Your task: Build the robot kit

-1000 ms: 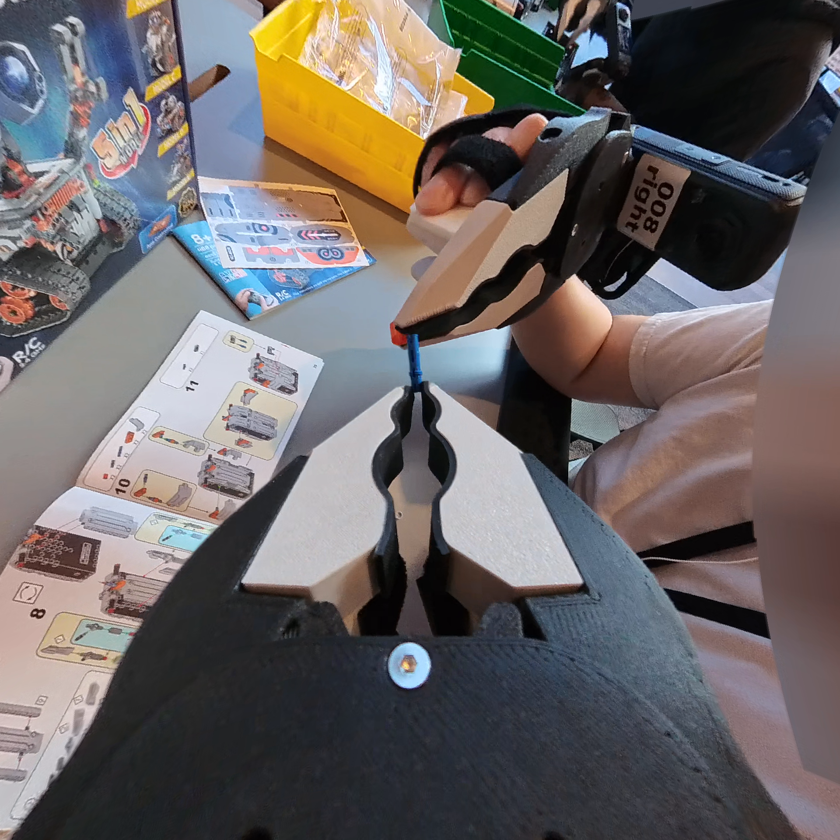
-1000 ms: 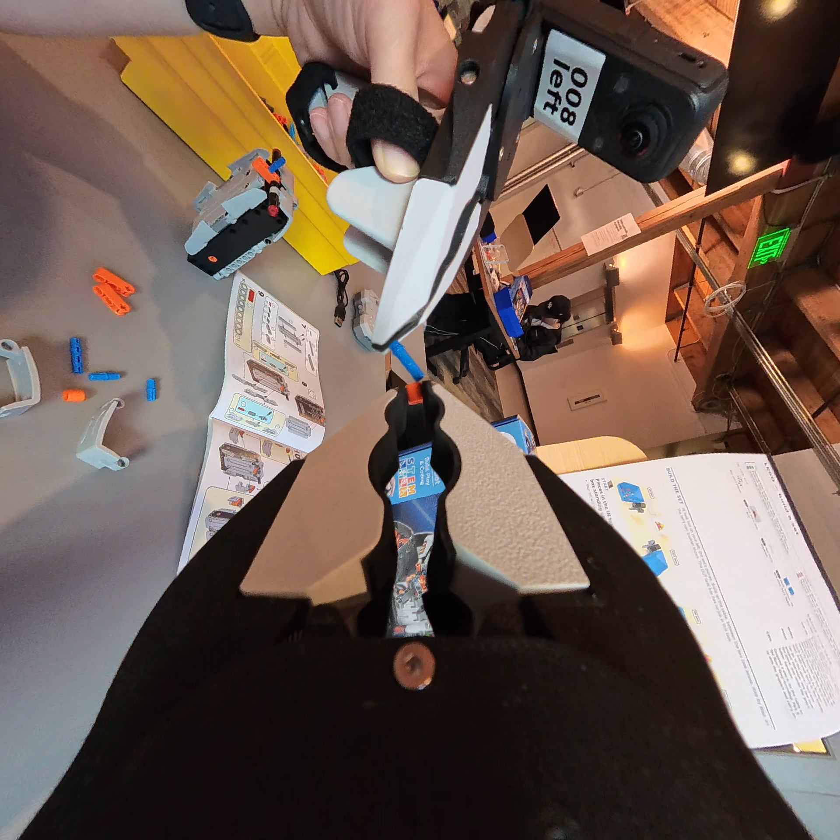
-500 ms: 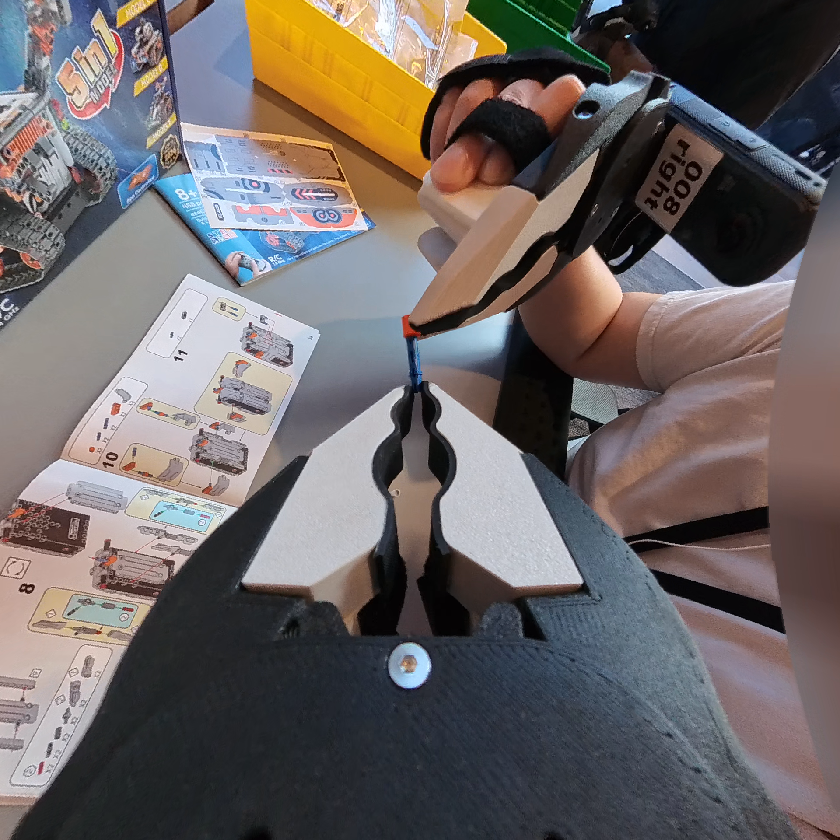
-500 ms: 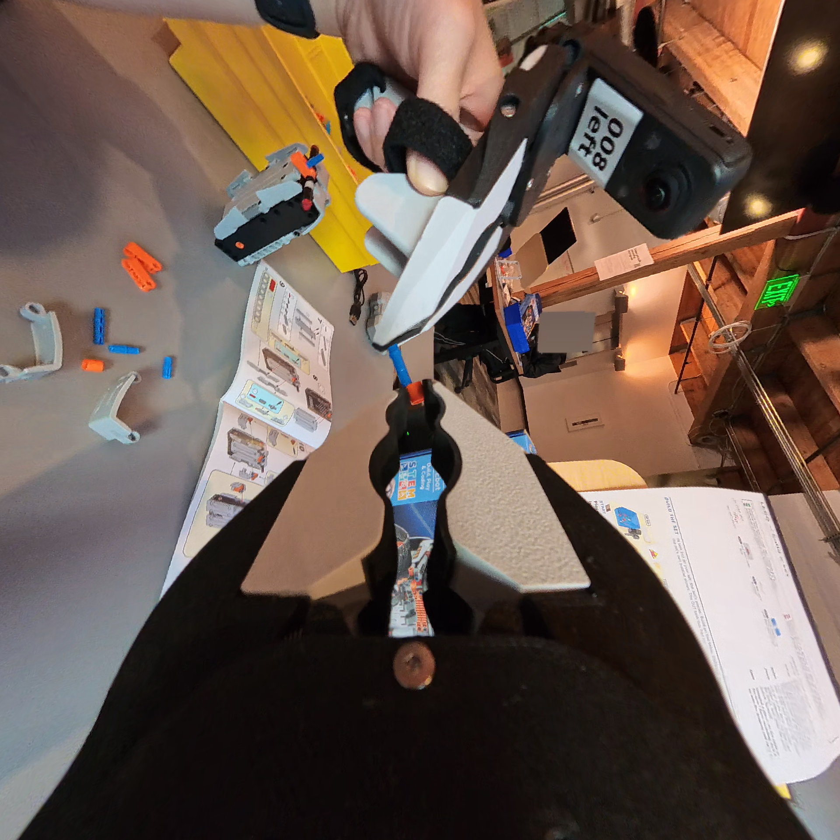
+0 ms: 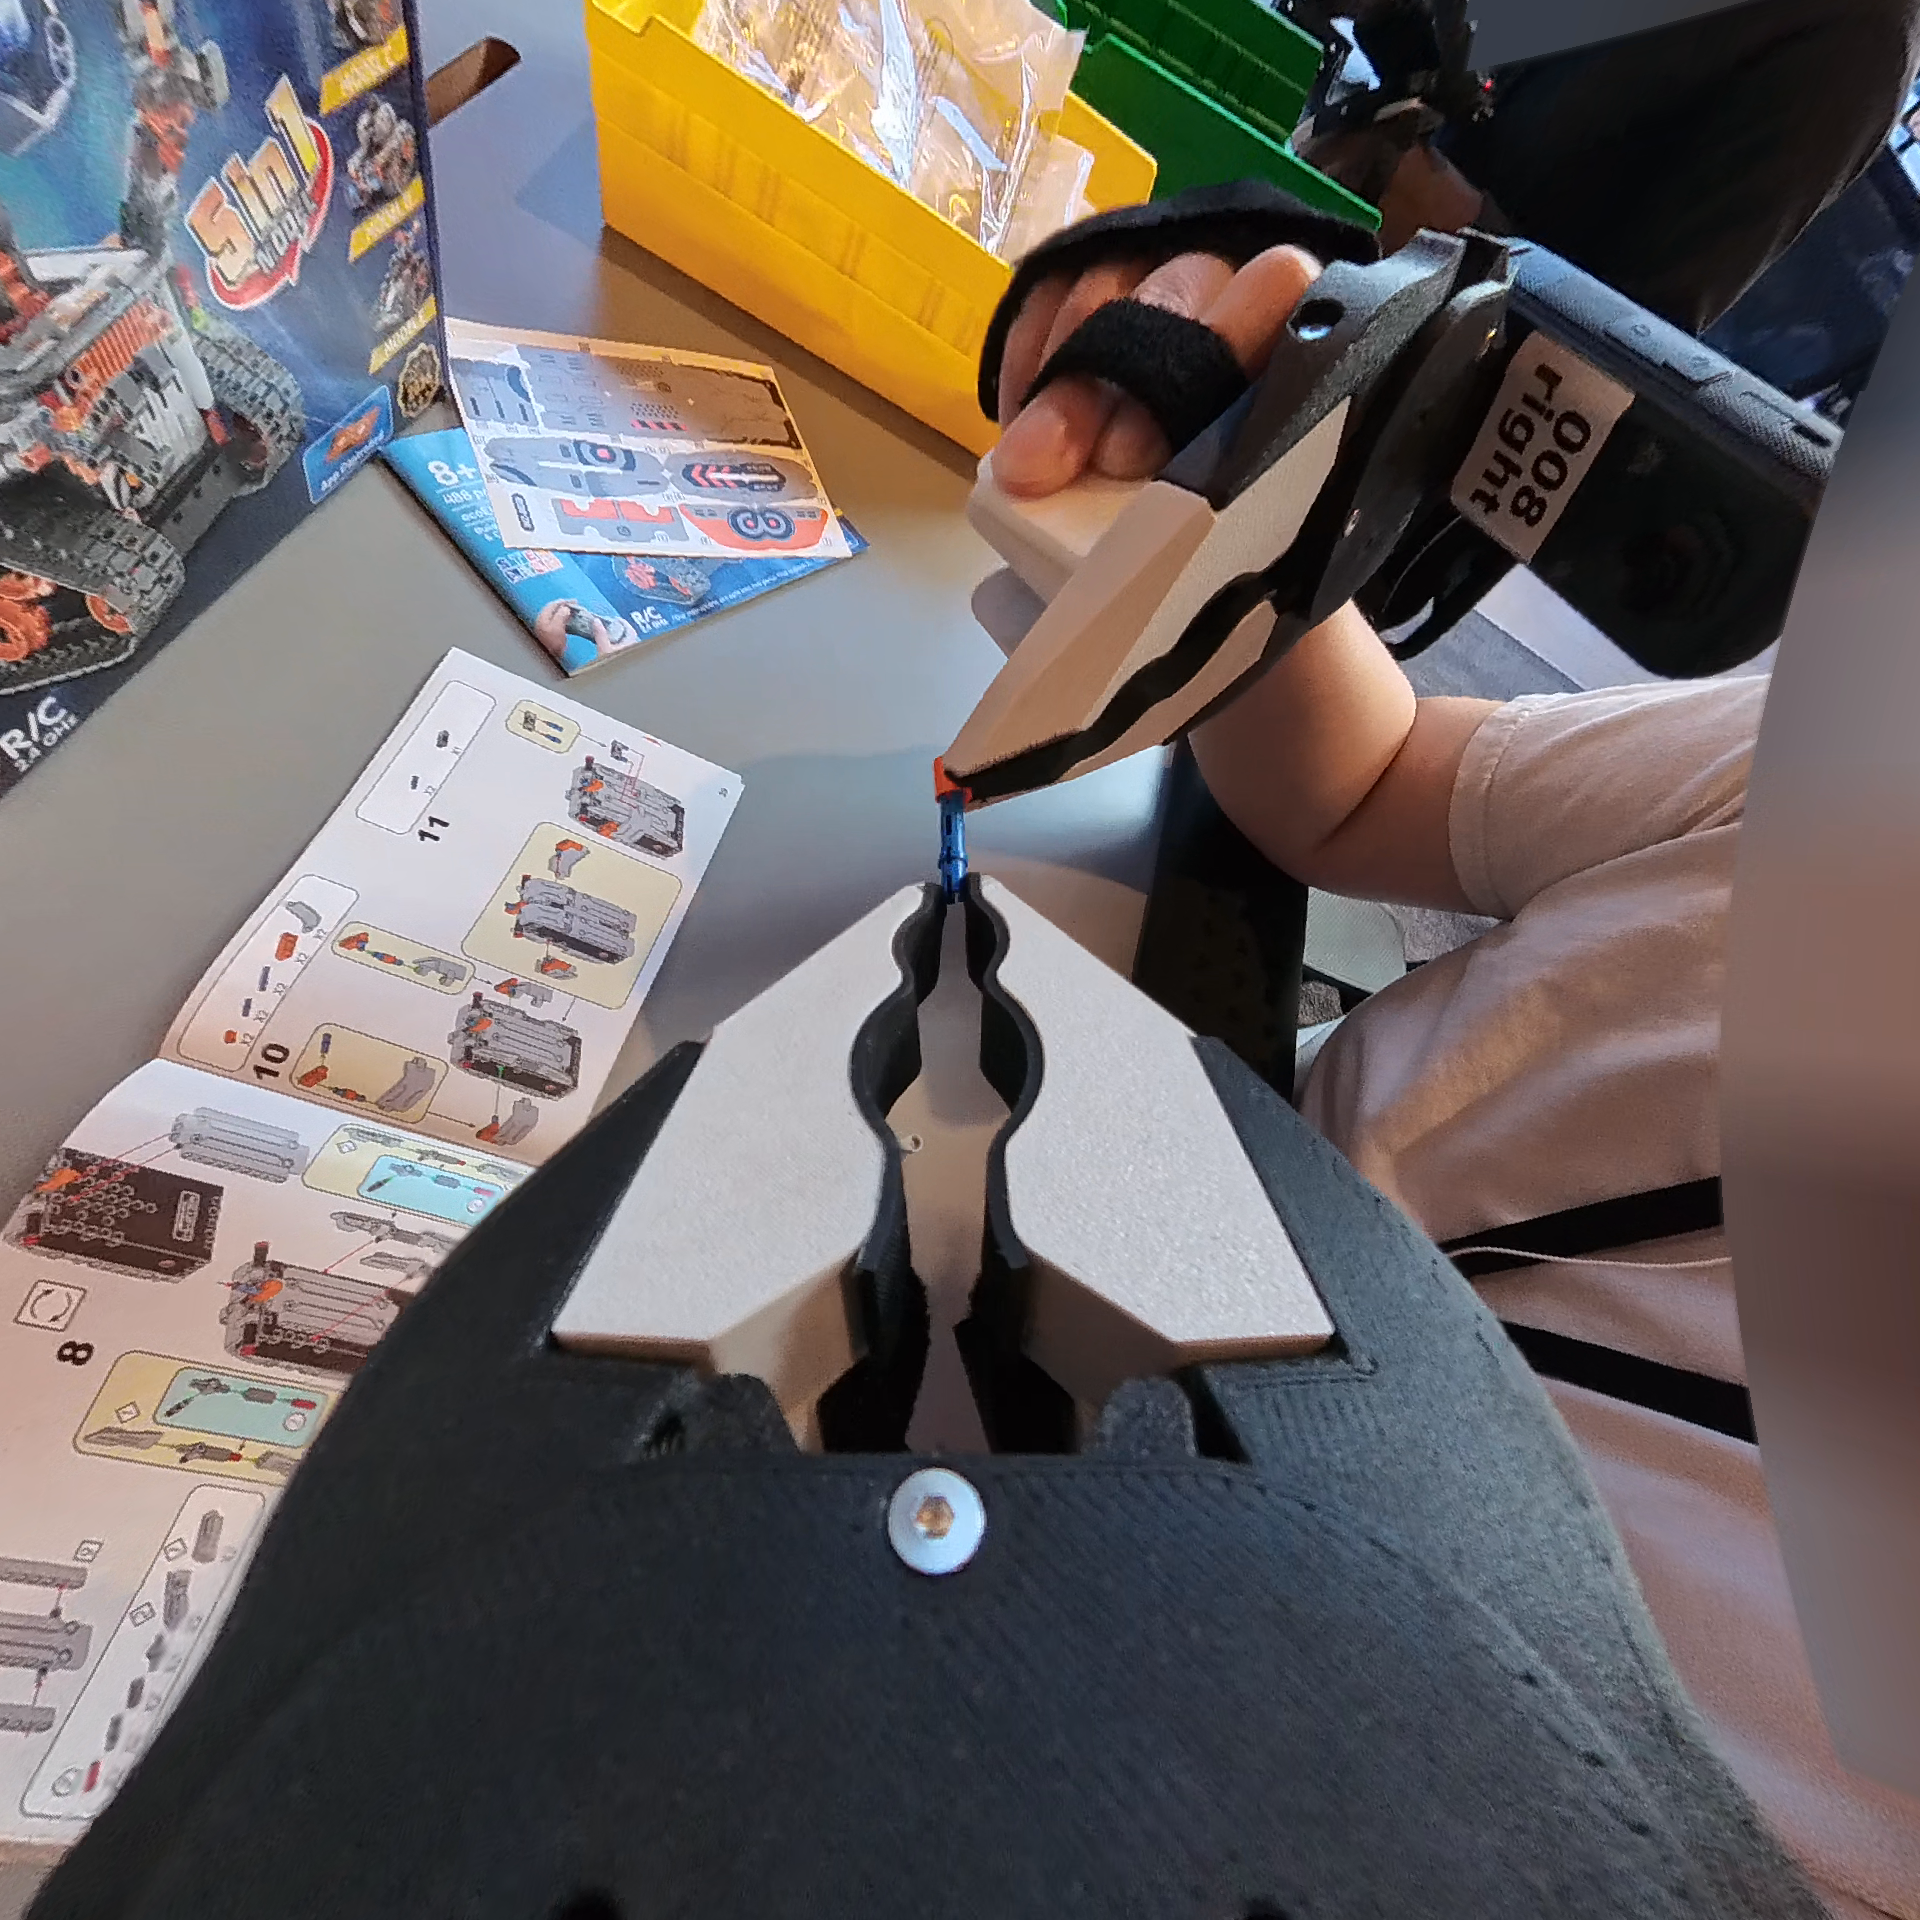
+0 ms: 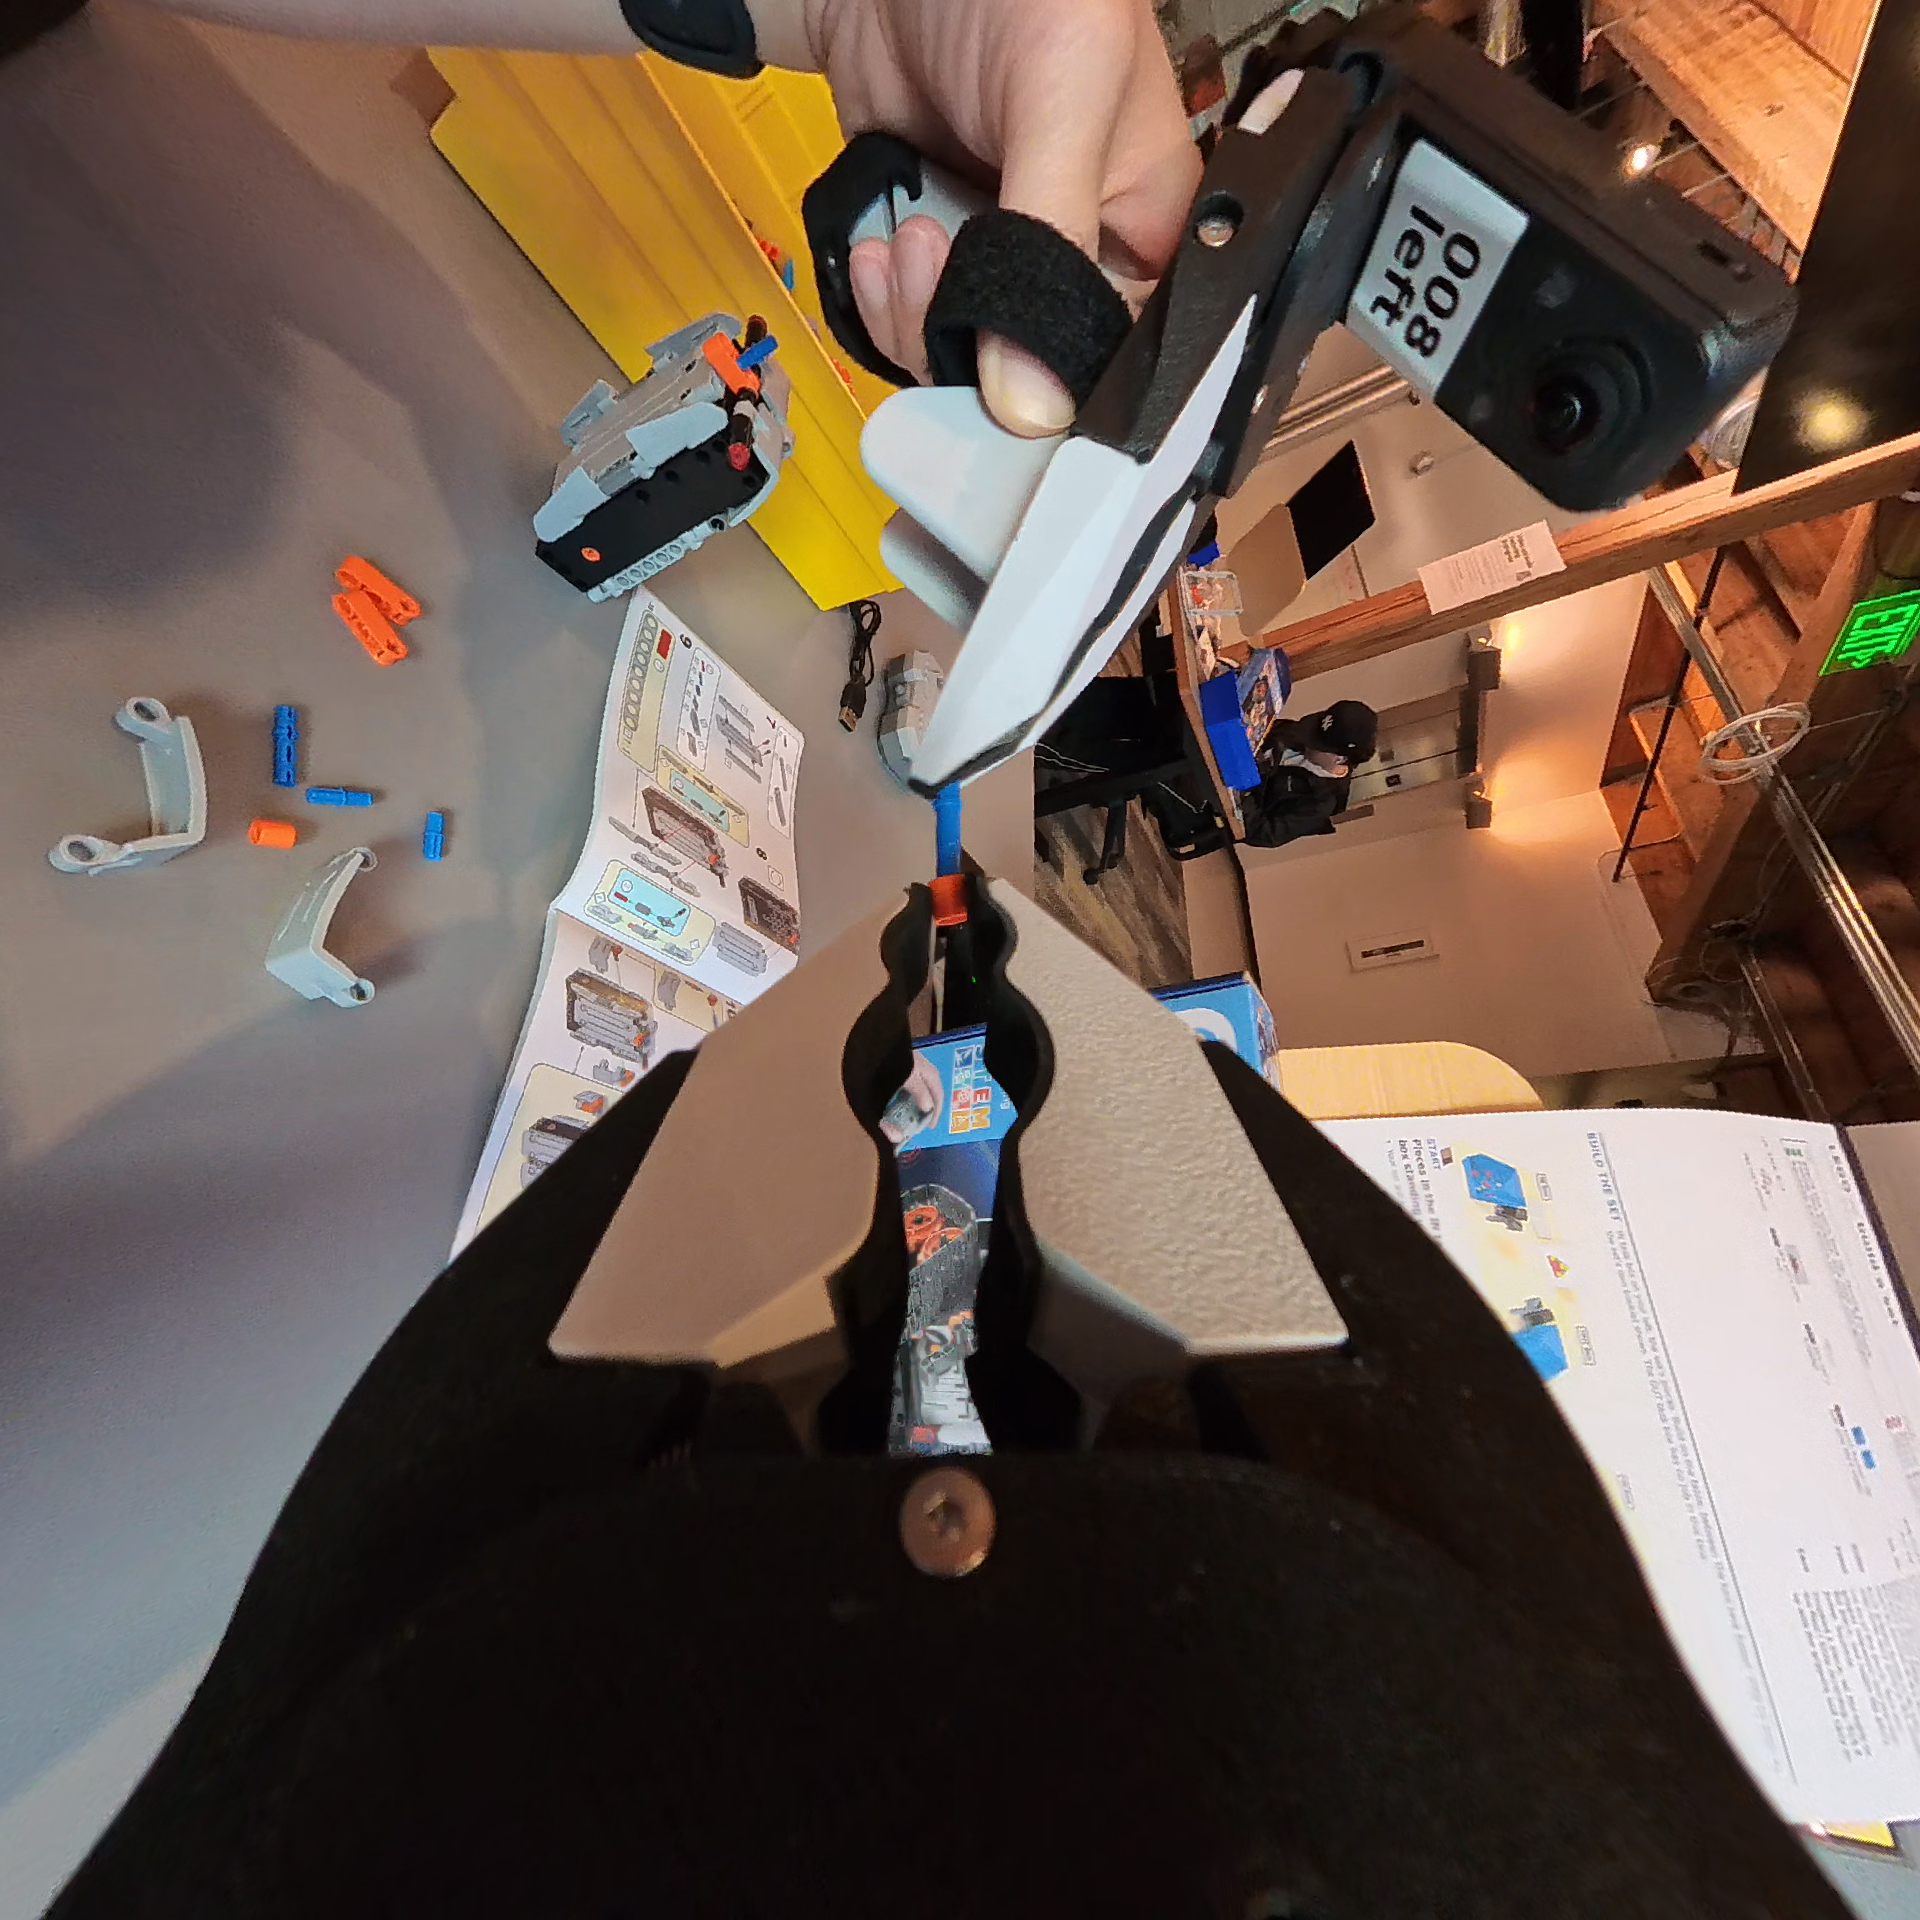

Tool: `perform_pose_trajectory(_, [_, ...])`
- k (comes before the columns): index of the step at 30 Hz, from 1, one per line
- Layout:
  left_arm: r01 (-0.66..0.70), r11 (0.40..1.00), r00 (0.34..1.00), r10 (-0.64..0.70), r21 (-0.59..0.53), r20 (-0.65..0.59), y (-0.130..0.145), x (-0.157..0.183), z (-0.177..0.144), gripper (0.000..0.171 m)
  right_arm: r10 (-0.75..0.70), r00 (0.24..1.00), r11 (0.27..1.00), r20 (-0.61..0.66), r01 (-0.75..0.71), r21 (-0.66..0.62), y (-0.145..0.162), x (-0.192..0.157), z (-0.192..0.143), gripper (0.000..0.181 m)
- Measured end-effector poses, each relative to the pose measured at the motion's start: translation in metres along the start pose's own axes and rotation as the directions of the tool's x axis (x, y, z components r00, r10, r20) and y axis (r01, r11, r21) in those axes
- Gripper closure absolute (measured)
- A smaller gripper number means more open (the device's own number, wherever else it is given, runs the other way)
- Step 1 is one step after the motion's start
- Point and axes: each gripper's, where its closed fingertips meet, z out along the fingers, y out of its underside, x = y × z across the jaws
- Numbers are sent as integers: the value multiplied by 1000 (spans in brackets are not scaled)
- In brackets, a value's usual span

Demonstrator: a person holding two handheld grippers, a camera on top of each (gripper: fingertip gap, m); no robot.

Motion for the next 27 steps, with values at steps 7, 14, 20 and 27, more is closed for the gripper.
perform_pose_trajectory(7, [-27, 990, 999, 24, 140, 24, -22, -4, -10, 169, 128, 988, 992, -88, -129, 0, 2, 20, 0, 176])
perform_pose_trajectory(14, [-5, 965, 1000, 4, 261, 4, -39, -6, -19, 169, 227, 960, 973, -163, -230, 2, 3, 35, 2, 176])
perform_pose_trajectory(20, [-2, 957, 1000, 0, 291, 5, -43, -9, -21, 171, 261, 954, 965, -148, -257, 43, -4, 35, 3, 176])
perform_pose_trajectory(27, [-13, 979, 1000, 10, 205, 16, -32, -9, -9, 171, 283, 948, 957, -147, -289, -23, 12, 33, 7, 176])
